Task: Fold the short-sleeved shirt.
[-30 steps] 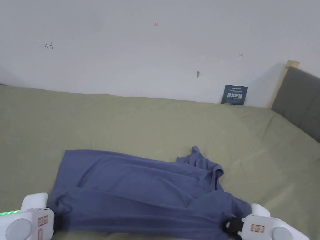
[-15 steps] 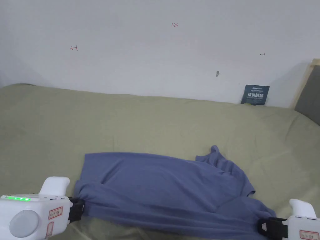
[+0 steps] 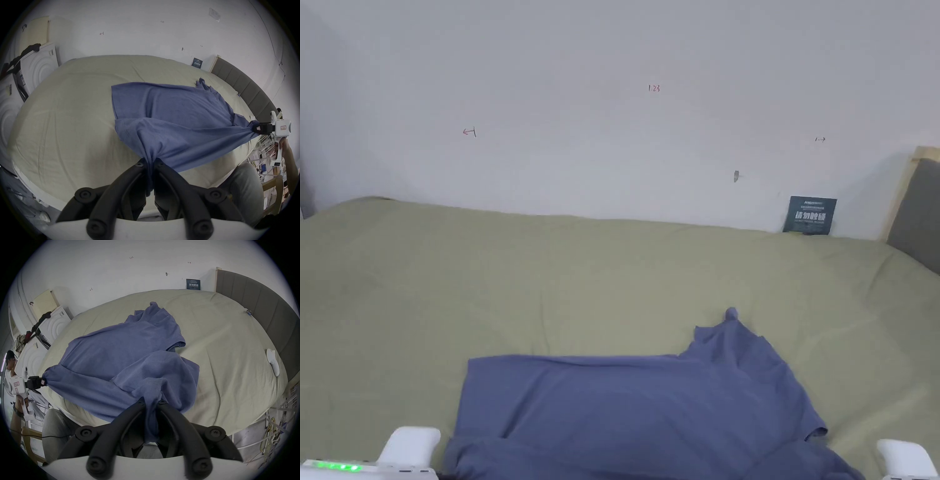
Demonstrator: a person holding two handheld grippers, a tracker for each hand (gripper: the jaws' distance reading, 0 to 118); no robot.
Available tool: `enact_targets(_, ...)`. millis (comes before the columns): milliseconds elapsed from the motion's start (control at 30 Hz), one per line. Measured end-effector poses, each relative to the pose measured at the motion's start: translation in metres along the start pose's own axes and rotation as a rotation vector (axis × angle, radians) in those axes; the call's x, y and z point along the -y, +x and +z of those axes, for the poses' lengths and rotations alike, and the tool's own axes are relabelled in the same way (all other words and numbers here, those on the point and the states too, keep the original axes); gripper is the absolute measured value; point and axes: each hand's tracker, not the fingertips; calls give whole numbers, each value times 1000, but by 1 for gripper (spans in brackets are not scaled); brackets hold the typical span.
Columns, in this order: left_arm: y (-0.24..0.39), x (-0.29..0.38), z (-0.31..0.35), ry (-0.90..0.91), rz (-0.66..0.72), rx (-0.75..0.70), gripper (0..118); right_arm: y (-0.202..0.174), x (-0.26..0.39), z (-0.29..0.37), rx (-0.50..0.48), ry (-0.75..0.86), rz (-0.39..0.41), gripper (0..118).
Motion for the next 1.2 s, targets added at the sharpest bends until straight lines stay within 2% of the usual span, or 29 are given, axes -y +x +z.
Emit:
enact_targets(267,-4,18,-2,-52,22,-7,5,-4,15,7,26,-40,10,7)
enact_targets(300,-5,19,-5,-63,32,-6,10,-6,17,5,27,-37,10,11)
enact_targets(333,-5,20,-6,-70,41,-14,31,-7,18,5,33,-47,17,22)
enact_targets(367,-7,22,-9,-68,54,-67,72,-10,19,6,66,-58,51,43)
enact_targets(400,-7,25,-10,-69,63,-87,112,-15,21,10,90,-46,89,74)
enact_targets(433,-10,28,-5,-34,89,-80,117,-17,24,14,77,-25,105,81)
enact_targets(500,-18,26,12,46,125,-3,116,-16,24,29,10,26,55,81)
enact_targets(567,-23,18,25,89,140,-25,116,-15,18,40,-36,42,-2,81)
enact_targets(633,-30,9,34,170,113,17,107,-13,7,43,-41,65,13,80)
enact_targets(667,-24,3,42,195,120,0,90,-17,2,46,-22,89,29,75)
enact_targets(700,-21,-2,48,190,127,-15,32,-21,-4,48,3,111,58,44)
enact_targets(733,-20,-8,50,184,137,-24,0,-24,-10,46,7,117,83,6)
enact_targets(767,-20,-13,47,195,152,-44,0,-30,-17,45,23,113,105,0)
enact_targets(800,-16,-20,51,255,132,-74,0,-35,-22,42,34,130,125,0)
enact_targets(867,-17,-31,48,243,173,-72,0,-38,-35,46,19,160,129,0)
enact_targets(1033,-13,-52,27,242,193,-93,0,-45,-69,26,-19,186,94,0)
enact_targets(1200,-33,-96,-11,197,209,-108,0,-47,-102,-6,-37,169,100,0)
